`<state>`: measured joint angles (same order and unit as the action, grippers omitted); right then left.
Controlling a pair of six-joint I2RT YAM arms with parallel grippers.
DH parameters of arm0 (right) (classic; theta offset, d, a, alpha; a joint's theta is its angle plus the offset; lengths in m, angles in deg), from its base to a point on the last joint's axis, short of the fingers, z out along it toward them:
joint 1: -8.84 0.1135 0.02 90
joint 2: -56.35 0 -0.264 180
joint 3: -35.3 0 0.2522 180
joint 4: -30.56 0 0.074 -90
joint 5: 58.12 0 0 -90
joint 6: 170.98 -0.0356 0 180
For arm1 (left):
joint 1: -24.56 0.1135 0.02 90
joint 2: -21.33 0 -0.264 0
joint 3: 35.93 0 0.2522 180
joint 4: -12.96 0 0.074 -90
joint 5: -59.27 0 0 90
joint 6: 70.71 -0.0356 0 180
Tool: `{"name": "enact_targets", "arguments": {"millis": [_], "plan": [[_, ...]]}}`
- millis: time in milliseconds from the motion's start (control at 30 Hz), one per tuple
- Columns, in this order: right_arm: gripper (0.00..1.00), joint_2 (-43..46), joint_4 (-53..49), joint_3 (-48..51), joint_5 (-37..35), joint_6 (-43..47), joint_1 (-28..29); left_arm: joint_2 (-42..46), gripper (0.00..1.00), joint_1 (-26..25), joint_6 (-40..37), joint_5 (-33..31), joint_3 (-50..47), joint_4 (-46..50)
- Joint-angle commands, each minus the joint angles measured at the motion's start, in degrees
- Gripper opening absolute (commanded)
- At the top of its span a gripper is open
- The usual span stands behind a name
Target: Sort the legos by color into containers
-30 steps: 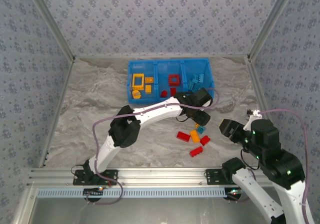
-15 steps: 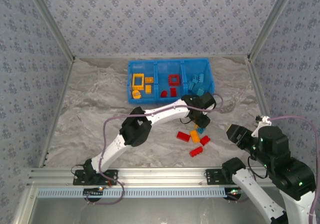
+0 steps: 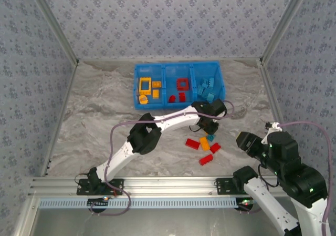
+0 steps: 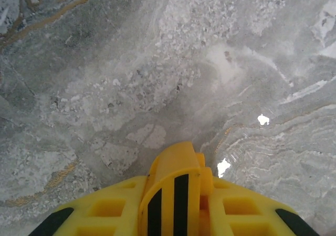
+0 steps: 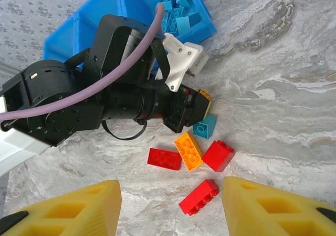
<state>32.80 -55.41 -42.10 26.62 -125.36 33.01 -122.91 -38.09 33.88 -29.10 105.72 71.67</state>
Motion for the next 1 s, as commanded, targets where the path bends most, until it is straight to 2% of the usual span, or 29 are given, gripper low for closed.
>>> {"name": "enact_targets", "arguments": {"millis": [0,100,200,367,533,600,700,833,967], "plan": [[0.56,0.44,1.01,1.67,1.04,-0.02,0.10,3.00,0.20,-0.39,0.52,-2.14,0.80,-0.01],[0.56,0.37,3.65,4.42,4.59,1.58,0.13,6.60,0.18,-0.28,1.92,-4.49,0.06,0.40],[0.56,0.54,8.30,7.02,10.06,3.39,0.15,13.37,0.17,0.50,5.01,-6.68,-5.76,-2.02],[0.56,-2.19,14.30,8.94,15.19,6.90,0.23,30.06,0.17,4.22,11.26,-7.37,-25.41,-11.22],[0.56,-7.98,21.30,11.01,17.68,7.88,2.15,44.66,0.17,11.00,15.21,-9.35,-40.53,-12.51],[0.56,-10.58,25.15,11.86,16.03,7.88,5.47,48.64,0.17,15.12,16.46,-9.54,-44.60,-11.64],[0.56,-16.30,30.13,11.73,8.97,7.85,14.71,51.25,0.18,22.03,17.38,-8.54,-48.31,-10.49],[0.56,-25.91,35.76,8.93,-2.03,7.90,27.21,47.48,0.17,28.90,16.57,-6.93,-46.24,-9.00],[0.56,-34.31,40.60,6.05,-13.57,9.62,36.31,40.72,0.16,32.05,17.50,-7.00,-41.16,-8.77]]}}
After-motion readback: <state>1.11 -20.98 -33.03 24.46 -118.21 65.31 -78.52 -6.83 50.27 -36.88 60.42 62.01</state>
